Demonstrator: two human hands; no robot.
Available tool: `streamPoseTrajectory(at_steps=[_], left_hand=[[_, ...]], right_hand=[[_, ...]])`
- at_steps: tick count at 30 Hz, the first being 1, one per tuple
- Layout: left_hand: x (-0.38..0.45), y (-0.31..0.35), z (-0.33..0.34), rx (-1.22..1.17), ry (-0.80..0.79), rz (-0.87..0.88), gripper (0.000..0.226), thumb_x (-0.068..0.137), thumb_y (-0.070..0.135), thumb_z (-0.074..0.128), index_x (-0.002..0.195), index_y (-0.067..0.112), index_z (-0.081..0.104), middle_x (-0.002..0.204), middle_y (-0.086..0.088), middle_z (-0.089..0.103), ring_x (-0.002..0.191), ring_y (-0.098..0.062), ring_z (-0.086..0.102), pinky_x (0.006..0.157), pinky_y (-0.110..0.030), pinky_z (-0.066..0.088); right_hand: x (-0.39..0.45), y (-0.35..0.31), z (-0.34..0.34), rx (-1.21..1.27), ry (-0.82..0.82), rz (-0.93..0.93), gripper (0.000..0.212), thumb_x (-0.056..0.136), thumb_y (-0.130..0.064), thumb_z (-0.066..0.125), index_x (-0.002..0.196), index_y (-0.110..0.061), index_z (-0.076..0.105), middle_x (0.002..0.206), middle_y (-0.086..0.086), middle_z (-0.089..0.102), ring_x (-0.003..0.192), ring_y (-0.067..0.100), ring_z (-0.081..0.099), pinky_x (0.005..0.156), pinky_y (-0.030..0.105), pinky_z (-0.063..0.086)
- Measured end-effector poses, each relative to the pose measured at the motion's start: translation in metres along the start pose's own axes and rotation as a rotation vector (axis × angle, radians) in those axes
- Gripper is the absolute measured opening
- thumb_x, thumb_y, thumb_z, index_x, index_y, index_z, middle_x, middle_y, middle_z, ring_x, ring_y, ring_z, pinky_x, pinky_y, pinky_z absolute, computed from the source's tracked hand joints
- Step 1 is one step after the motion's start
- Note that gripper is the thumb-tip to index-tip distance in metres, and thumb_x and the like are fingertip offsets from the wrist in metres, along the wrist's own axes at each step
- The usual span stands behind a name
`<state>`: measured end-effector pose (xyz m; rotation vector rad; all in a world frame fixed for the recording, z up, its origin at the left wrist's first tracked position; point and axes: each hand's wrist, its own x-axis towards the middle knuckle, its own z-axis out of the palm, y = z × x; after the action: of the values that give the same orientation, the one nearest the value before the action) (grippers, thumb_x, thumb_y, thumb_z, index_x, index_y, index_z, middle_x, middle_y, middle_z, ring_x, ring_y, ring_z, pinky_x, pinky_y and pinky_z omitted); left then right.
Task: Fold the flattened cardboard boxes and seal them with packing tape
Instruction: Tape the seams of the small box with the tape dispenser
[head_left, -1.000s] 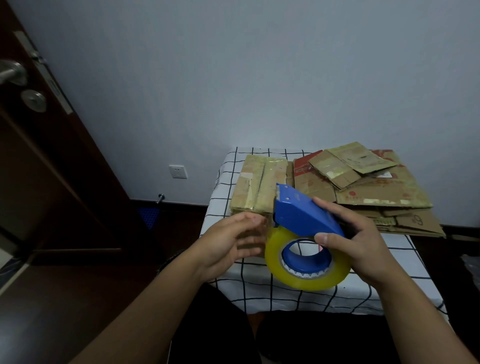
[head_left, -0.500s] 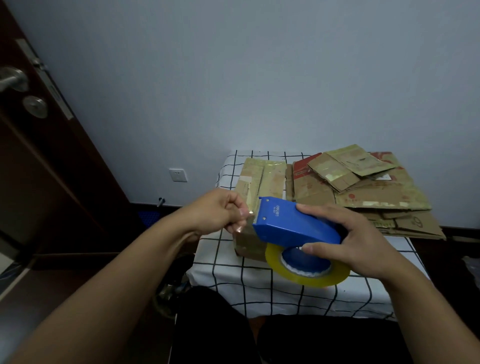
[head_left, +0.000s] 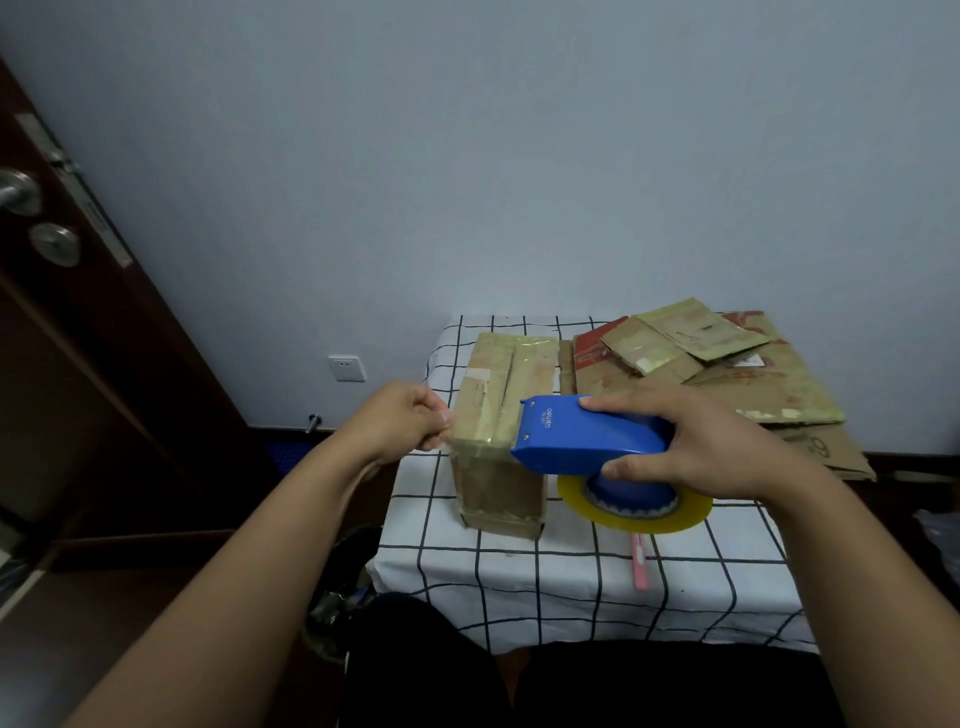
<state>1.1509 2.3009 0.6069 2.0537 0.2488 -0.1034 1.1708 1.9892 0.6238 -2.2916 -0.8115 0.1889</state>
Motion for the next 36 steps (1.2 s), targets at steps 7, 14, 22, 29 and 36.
streamPoseTrajectory(at_steps=[7, 14, 22, 29, 36], left_hand=[[0.0, 0.006, 0.0, -0.045, 0.075, 0.058, 0.012, 0.093, 0.01, 0.064, 0.081, 0.011, 0.063, 0.093, -0.008, 0.073, 0.059, -0.009, 0.055, 0.063, -0.023, 0.049], [-0.005, 0.017, 0.001, 0.067, 0.035, 0.123, 0.011, 0.09, 0.021, 0.07, 0.083, 0.012, 0.069, 0.095, -0.022, 0.069, 0.081, -0.017, 0.057, 0.085, -0.036, 0.05], [-0.002, 0.019, 0.005, 0.052, 0.052, 0.074, 0.015, 0.09, 0.02, 0.071, 0.077, 0.012, 0.068, 0.061, 0.006, 0.063, 0.062, -0.01, 0.056, 0.071, -0.029, 0.05], [-0.002, 0.011, 0.007, 0.042, 0.086, 0.043, 0.016, 0.09, 0.018, 0.07, 0.087, 0.002, 0.07, 0.055, 0.01, 0.06, 0.057, -0.01, 0.052, 0.065, -0.027, 0.048], [-0.002, -0.003, 0.01, -0.108, 0.15, 0.0, 0.015, 0.089, 0.012, 0.071, 0.076, 0.008, 0.066, 0.056, 0.001, 0.063, 0.052, -0.008, 0.055, 0.061, -0.022, 0.048]], right_hand=[[0.006, -0.004, -0.008, -0.13, -0.052, -0.048, 0.058, 0.079, -0.048, 0.075, 0.123, -0.064, 0.041, 0.119, -0.041, 0.041, 0.11, -0.014, 0.042, 0.084, 0.018, 0.043], [-0.006, 0.0, -0.01, -0.119, -0.155, 0.038, 0.067, 0.076, -0.051, 0.077, 0.127, -0.064, 0.036, 0.113, -0.033, 0.048, 0.096, -0.004, 0.055, 0.072, 0.019, 0.046], [-0.007, -0.004, -0.009, -0.075, -0.249, 0.1, 0.069, 0.067, -0.055, 0.074, 0.122, -0.053, 0.032, 0.098, -0.007, 0.064, 0.077, 0.009, 0.065, 0.064, 0.029, 0.054], [-0.002, -0.004, -0.003, -0.152, -0.308, 0.081, 0.078, 0.083, -0.045, 0.073, 0.137, -0.068, 0.021, 0.114, -0.025, 0.052, 0.089, -0.001, 0.058, 0.069, 0.016, 0.042], [0.007, -0.007, -0.009, -0.279, -0.262, 0.02, 0.067, 0.078, -0.077, 0.056, 0.132, -0.079, 0.016, 0.13, -0.013, 0.049, 0.111, 0.009, 0.049, 0.098, 0.036, 0.044]])
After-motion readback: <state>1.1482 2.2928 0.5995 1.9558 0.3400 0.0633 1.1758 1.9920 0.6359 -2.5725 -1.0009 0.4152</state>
